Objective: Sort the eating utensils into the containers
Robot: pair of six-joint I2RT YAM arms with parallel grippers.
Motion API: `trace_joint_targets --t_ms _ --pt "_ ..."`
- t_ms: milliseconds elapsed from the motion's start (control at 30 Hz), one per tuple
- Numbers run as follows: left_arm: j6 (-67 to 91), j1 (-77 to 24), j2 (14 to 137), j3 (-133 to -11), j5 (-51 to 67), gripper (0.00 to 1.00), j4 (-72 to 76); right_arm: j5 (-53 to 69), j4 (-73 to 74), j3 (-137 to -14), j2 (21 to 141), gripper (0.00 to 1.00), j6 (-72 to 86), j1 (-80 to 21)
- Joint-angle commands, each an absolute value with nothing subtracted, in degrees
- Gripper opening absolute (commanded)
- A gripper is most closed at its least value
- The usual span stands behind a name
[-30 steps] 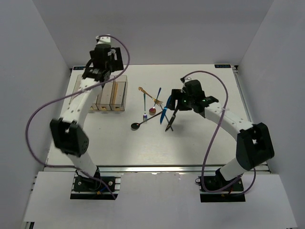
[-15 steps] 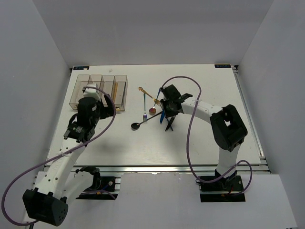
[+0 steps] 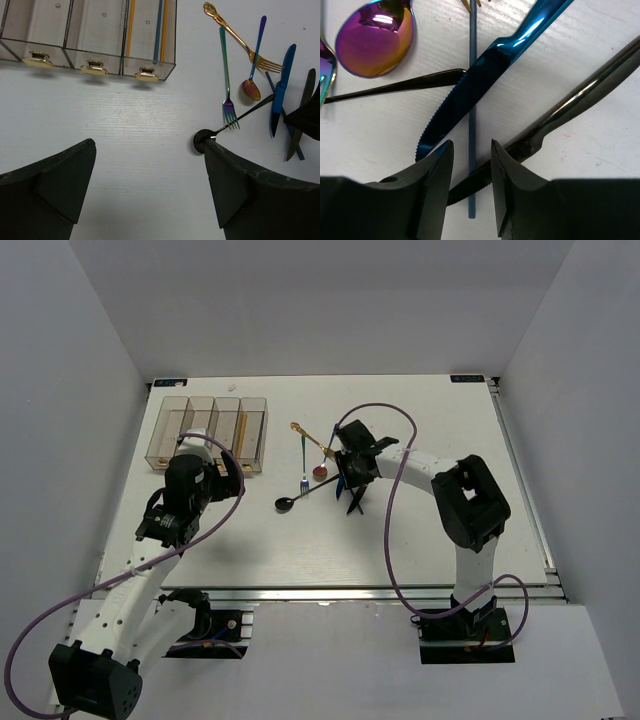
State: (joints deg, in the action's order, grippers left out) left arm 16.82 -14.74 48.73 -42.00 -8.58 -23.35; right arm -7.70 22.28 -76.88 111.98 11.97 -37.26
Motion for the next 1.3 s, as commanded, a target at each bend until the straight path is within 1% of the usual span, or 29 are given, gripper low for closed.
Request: trace_joint_targets --t_ms 0,33,133,167,267,300,367,400,433,533,567,600,733,767,967,1033,1067,1167,1267 --pt "17.2 -14.8 48.2 -41.9 -7.7 0.98 -22.4 -8.8 19.3 -77.0 107.1 0.42 13.4 -37.6" --pt "17.3 -14.9 48.1 -41.8 -7.8 0.98 -22.6 -10.0 18.9 -76.7 106.5 0.45 14.0 -37.5" --pt "17.6 -14.9 48.1 -41.9 -9.3 0.98 -22.8 -16.9 19.3 -76.5 105.6 0.84 19.1 -37.1" --pt "17.8 -14.9 48.3 -41.9 -9.9 0.98 -23.3 -18.4 19.9 -76.9 105.6 0.89 22.7 -36.7" --pt "17.9 -14.8 48.8 -42.3 -11.4 0.98 -23.9 -22.6 24.9 -78.8 106.8 0.89 29.6 -33.6" --pt "17.9 -14.9 49.0 -42.3 -11.3 0.98 -23.8 -24.5 29.1 -81.3 108.1 0.89 33.4 -32.3" --pt "17.9 -14.8 49.0 -42.1 -11.1 0.98 -23.8 -26.4 31.1 -82.9 109.2 0.89 35.5 -31.6" --pt "17.9 -14.9 49.3 -42.2 -11.1 0.98 -23.8 -27.4 31.4 -83.5 110.0 0.88 36.6 -31.5" --pt "17.8 -14.8 49.3 -42.3 -11.2 0.98 -23.9 -27.7 31.5 -83.8 110.6 0.81 37.3 -31.5" --pt "17.8 -14.9 49.7 -42.3 -11.1 0.98 -23.9 -27.7 31.8 -84.9 112.3 0.71 40.3 -31.5" --pt "17.8 -14.8 49.6 -42.2 -11.2 0.98 -24.0 -27.6 31.5 -84.8 112.8 0.63 40.8 -31.5" --pt "17.8 -14.9 49.6 -42.1 -11.2 0.98 -24.0 -27.2 31.1 -84.8 113.2 0.58 41.2 -31.5" --pt "17.6 -14.8 49.7 -42.0 -10.8 0.98 -23.8 -26.2 30.2 -85.3 114.9 0.48 42.5 -31.5" --pt "17.6 -14.9 49.8 -42.1 -10.8 0.98 -23.9 -25.4 29.9 -85.3 115.6 0.46 42.6 -31.5" --pt "17.4 -14.9 50.0 -42.1 -10.5 0.98 -24.0 -25.8 30.0 -84.9 117.5 0.45 44.5 -31.5" --pt "17.4 -14.9 50.0 -42.1 -10.4 0.98 -24.0 -25.8 29.4 -84.1 117.7 0.42 45.2 -31.5" --pt "17.4 -14.8 50.0 -42.1 -10.4 0.98 -24.0 -25.7 29.3 -83.7 117.9 0.37 45.5 -31.5" --pt "17.4 -14.9 49.8 -42.1 -10.4 0.98 -24.1 -25.8 29.2 -82.2 117.7 0.31 47.2 -31.4" --pt "17.4 -14.8 49.5 -42.1 -10.3 0.98 -24.0 -25.3 28.9 -80.9 117.4 0.30 48.3 -31.5"
